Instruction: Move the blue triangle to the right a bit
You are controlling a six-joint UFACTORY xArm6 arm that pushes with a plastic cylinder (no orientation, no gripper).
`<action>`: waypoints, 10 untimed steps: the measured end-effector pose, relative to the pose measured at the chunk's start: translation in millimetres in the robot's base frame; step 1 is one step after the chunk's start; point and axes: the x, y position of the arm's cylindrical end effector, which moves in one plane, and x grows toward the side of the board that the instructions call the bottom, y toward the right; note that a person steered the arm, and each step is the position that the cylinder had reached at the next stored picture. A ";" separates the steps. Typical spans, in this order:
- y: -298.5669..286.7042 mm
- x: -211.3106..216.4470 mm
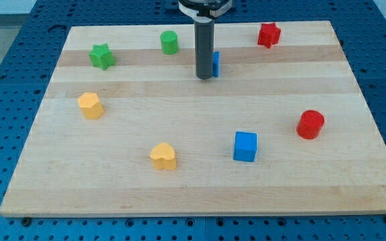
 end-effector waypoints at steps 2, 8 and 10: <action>0.0 21.8; -31.9 22.0; -46.7 22.0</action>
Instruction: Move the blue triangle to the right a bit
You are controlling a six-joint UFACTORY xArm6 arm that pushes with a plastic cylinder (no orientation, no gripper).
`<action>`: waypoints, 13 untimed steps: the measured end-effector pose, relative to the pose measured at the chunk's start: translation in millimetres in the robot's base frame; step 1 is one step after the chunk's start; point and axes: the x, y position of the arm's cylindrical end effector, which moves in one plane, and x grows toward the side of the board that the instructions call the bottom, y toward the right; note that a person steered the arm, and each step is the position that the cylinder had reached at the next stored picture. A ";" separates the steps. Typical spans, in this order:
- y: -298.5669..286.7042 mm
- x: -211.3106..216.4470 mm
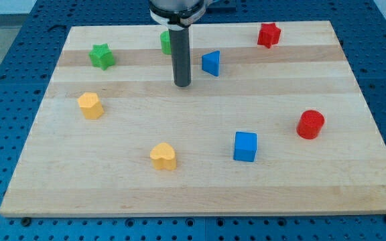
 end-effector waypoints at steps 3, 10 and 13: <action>-24.3 0.3; 100.2 36.5; 127.6 7.7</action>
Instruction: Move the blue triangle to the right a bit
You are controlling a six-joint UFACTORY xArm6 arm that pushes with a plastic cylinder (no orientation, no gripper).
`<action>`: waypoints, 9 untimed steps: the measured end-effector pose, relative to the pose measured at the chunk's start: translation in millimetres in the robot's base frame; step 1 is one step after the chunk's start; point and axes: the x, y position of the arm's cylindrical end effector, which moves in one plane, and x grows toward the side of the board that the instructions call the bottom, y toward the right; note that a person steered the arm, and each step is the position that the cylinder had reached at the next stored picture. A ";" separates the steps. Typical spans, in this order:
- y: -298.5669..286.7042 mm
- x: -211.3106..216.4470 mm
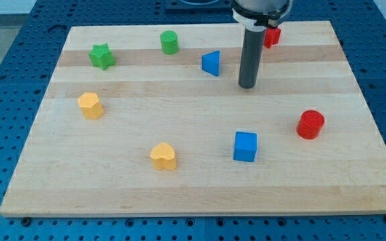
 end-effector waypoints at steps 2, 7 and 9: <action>-35.7 -13.0; -72.2 -52.1; -12.0 -52.1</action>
